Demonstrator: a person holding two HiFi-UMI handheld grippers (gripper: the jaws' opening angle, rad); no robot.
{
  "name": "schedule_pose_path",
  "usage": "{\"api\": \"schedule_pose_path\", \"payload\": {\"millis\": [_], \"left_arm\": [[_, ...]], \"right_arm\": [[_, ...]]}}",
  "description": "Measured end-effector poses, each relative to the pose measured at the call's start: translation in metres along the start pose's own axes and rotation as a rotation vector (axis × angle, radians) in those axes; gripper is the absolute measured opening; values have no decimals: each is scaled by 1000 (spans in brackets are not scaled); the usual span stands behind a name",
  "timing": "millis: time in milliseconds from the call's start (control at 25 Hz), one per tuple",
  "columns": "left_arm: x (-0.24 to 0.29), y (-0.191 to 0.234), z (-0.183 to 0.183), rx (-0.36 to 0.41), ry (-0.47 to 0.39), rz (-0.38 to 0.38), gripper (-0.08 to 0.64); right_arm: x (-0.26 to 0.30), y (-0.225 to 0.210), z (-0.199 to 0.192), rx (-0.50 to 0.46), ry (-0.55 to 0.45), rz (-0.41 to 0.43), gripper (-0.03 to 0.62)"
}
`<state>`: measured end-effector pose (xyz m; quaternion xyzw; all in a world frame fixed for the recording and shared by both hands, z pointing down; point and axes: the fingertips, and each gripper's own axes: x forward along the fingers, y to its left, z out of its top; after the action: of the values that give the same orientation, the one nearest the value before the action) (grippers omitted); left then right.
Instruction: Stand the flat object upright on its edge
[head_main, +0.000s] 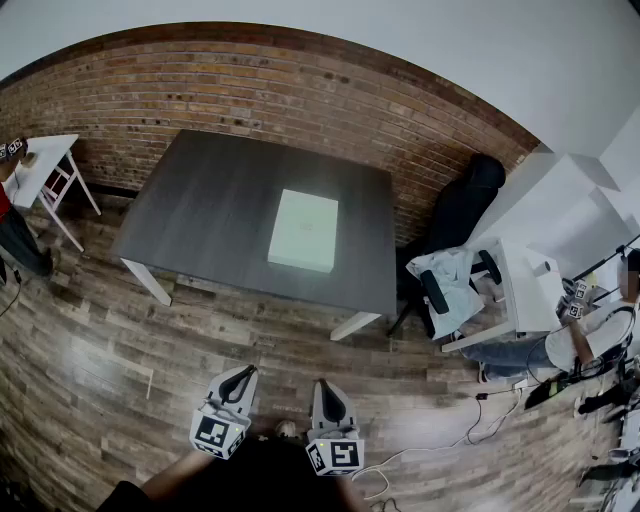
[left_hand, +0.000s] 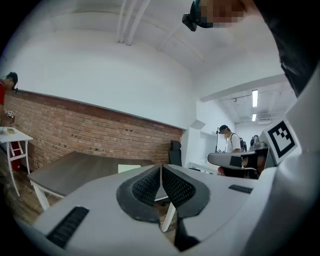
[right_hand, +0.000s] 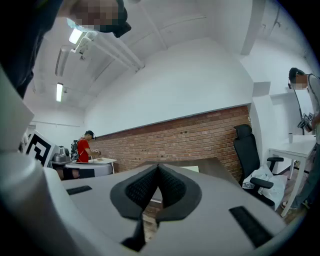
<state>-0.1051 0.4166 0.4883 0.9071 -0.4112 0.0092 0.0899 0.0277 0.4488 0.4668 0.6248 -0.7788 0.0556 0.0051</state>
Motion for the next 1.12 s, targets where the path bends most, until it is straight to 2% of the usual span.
{"api": "schedule_pose_path", "payload": {"millis": [640, 1120], "left_arm": [[-6, 15, 1, -5, -7, 4, 41], [-21, 48, 1, 5, -16, -52, 41]], "right_arm": [[7, 14, 4, 3, -22, 2, 25], [26, 47, 1, 1, -30, -49, 25]]}}
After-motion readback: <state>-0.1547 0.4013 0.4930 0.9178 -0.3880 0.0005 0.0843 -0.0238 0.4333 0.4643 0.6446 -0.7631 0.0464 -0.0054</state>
